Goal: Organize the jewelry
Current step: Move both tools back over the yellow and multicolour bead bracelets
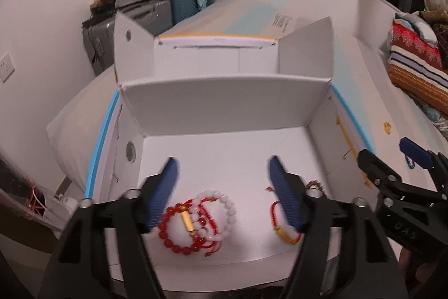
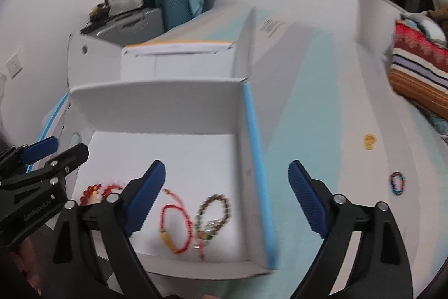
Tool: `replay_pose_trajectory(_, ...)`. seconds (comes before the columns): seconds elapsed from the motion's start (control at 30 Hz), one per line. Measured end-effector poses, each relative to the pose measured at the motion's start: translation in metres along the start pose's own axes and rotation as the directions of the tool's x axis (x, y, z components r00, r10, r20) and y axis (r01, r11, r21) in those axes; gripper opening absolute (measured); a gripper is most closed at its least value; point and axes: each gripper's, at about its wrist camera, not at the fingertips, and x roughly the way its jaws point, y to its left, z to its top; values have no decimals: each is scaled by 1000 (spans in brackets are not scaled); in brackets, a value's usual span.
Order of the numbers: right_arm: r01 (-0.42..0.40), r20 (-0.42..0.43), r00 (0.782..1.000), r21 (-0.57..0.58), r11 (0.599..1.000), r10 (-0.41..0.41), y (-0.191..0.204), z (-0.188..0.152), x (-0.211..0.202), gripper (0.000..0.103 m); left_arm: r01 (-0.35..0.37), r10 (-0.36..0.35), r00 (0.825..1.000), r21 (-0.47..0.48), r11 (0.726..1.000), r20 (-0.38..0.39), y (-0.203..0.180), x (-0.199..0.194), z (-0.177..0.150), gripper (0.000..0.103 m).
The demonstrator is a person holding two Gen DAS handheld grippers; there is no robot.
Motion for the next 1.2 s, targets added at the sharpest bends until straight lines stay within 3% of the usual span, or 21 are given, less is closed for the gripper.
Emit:
replay_pose_trajectory(0.33,95,62,993,85,992,-100,-91,1,-32,95,56,-61,996,67,996,71,-71,-17,18,97)
replay_pose_trajectory(0.7,185,55,979,184,965,-198,-208,-20,-35,95,148,-161,984,167,975,70,-199,-1,37,97)
replay_pose_trajectory(0.97,247,-5,967,252,936,-254,-288,-43,-8,95,199,-211,977,264,944,17,-301,41,39,97)
replay_pose_trajectory(1.2,274,-81,962,283,919,-261,-341,-65,31,95,223,-225,974,313,923,-29,-365,86,35,97)
